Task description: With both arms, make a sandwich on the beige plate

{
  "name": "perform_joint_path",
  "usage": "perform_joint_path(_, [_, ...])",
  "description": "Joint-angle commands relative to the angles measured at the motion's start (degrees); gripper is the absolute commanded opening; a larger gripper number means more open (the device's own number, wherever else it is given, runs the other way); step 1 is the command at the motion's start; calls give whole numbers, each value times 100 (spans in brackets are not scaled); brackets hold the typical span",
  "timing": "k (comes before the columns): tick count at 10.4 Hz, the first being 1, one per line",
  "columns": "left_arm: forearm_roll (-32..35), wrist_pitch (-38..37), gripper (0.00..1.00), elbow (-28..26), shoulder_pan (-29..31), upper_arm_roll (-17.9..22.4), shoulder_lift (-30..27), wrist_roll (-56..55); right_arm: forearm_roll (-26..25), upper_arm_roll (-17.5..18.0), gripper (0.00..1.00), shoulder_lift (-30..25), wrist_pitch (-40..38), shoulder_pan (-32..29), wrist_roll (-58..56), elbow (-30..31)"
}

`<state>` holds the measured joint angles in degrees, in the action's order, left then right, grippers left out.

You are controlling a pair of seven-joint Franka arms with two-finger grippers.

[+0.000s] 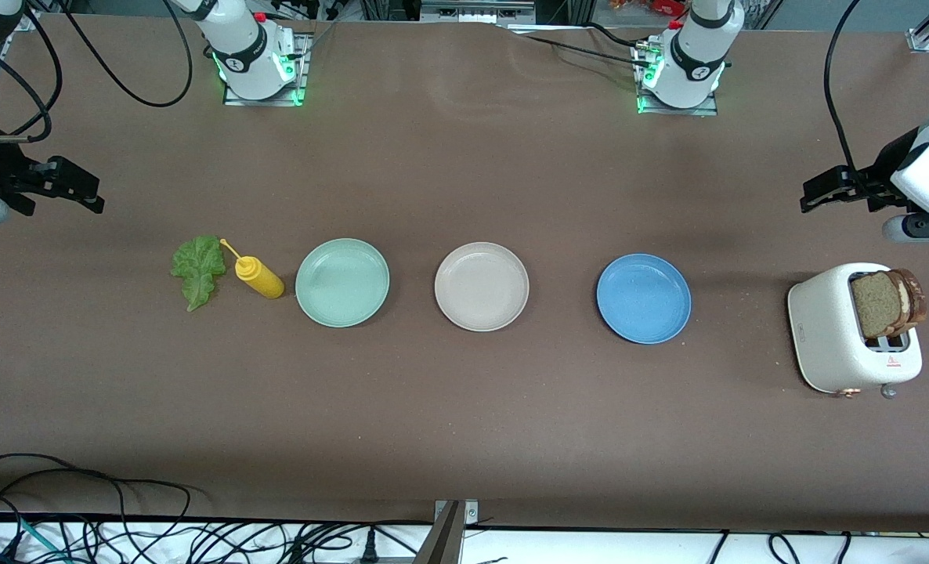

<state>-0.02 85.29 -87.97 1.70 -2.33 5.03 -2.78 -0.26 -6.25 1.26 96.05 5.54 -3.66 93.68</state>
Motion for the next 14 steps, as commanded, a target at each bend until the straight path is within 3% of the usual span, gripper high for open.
perform_joint_path(1, [134,-30,100,166,32,-30,85,120,-18,10,100,49,-8,-9,5,-96])
perform_joint_path(14, [134,84,100,158,32,-39,147,111,18,1,100,58,10,-18,5,-96])
